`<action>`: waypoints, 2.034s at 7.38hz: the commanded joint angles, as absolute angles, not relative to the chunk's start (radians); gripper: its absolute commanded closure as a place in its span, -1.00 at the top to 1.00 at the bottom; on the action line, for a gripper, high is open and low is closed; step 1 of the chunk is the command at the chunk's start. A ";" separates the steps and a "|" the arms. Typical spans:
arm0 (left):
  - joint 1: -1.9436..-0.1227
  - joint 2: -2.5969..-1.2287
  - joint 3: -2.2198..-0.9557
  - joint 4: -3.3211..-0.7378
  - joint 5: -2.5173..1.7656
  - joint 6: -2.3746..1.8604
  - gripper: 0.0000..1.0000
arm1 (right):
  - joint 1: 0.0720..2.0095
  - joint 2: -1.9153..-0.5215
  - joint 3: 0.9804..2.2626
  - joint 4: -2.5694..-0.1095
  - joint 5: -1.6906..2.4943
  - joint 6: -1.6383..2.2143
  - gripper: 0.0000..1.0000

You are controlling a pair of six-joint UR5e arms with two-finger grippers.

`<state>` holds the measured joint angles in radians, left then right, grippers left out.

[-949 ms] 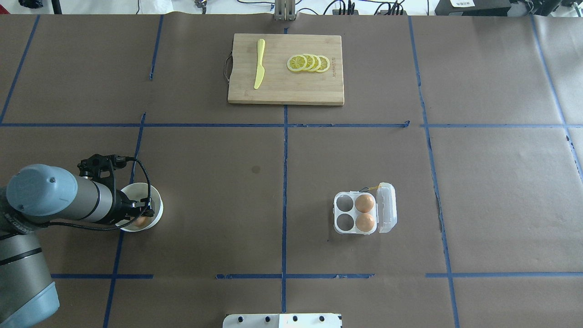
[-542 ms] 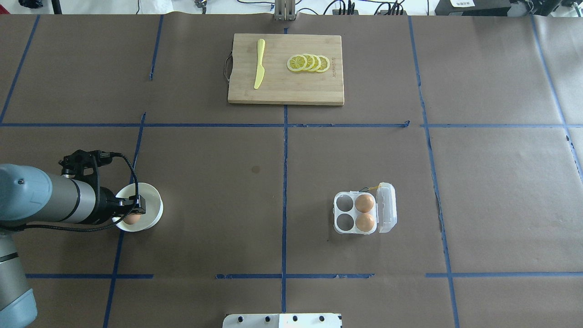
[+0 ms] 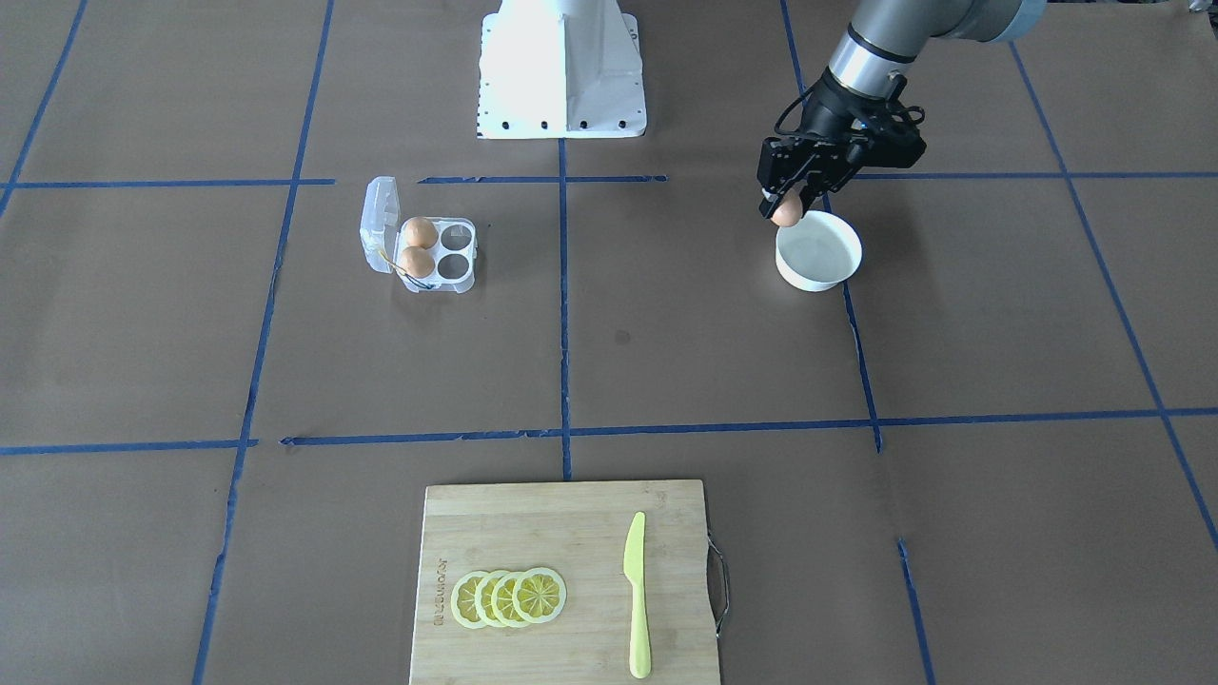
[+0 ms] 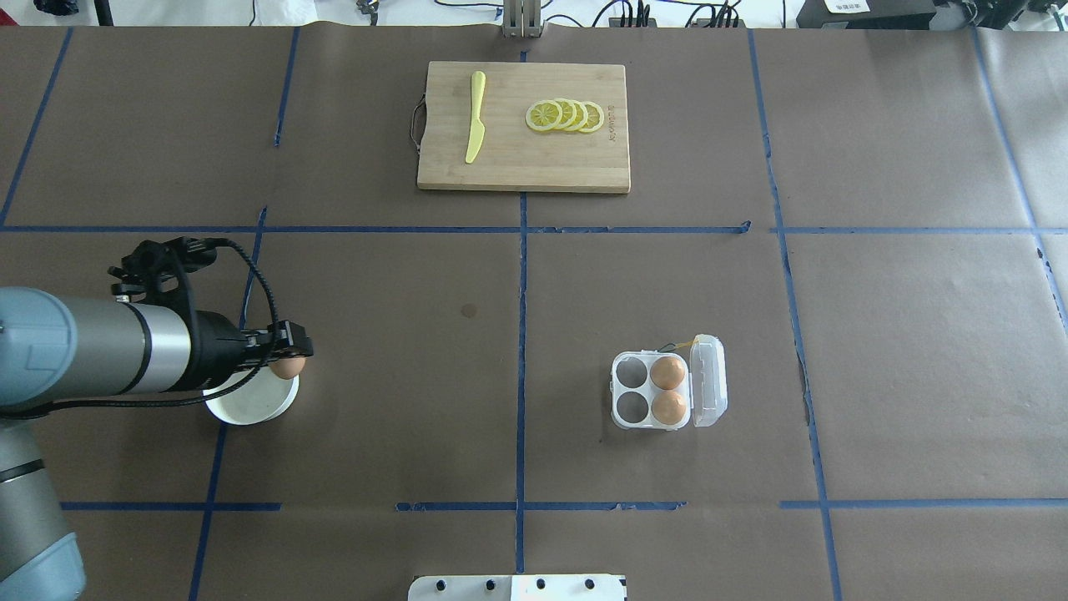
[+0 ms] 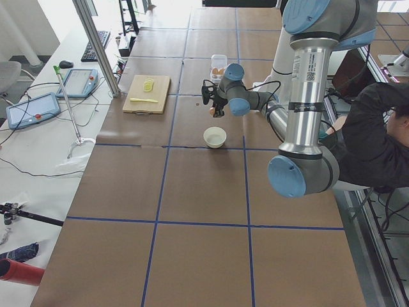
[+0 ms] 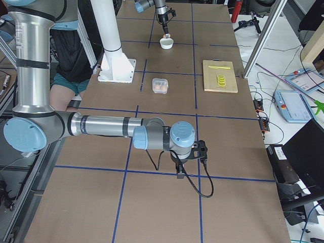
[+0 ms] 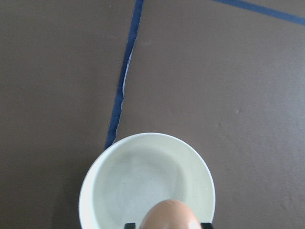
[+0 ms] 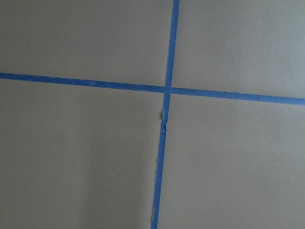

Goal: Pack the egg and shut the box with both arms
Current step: 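Lift the egg with the left gripper and carry it toward the carton, then lower the egg into the empty carton cup and open the left gripper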

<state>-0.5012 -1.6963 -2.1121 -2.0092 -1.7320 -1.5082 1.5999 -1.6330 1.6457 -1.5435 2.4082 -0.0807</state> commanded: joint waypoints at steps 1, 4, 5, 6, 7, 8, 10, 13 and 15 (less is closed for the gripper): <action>-0.377 -1.982 -1.986 -2.008 -1.551 -1.532 -1.00 | 1.600 -1.626 1.660 -1.543 2.408 -0.083 1.00; -0.267 -2.118 -1.699 -2.400 -1.374 -1.514 -1.00 | 1.600 -1.628 1.651 -1.545 2.407 -0.080 1.00; -0.243 -2.141 -1.627 -2.480 -1.336 -1.449 -1.00 | 1.600 -1.628 1.652 -1.545 2.408 -0.080 1.00; -0.235 -2.189 -1.580 -2.488 -1.332 -1.375 -1.00 | 1.600 -1.628 1.649 -1.545 2.408 -0.081 1.00; -0.229 -2.248 -1.515 -2.515 -1.331 -1.367 -1.00 | 1.600 -1.628 1.651 -1.545 2.408 -0.081 1.00; -0.226 -2.266 -1.487 -2.528 -1.331 -1.365 -1.00 | 1.600 -1.628 1.652 -1.545 2.408 -0.081 1.00; -0.221 -2.353 -1.375 -2.562 -1.330 -1.309 -1.00 | 1.600 -1.626 1.649 -1.543 2.410 -0.083 1.00; -0.213 -2.361 -1.330 -2.626 -1.330 -1.236 -1.00 | 1.600 -1.626 1.651 -1.545 2.408 -0.081 1.00; -0.213 -2.371 -1.330 -2.628 -1.331 -1.236 -1.00 | 1.600 -1.626 1.651 -1.545 2.410 -0.081 1.00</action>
<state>-0.2139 -2.3629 -1.3319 -2.6249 -1.3303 -1.2388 1.6000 -1.6260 1.6506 -1.5447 2.4087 -0.0815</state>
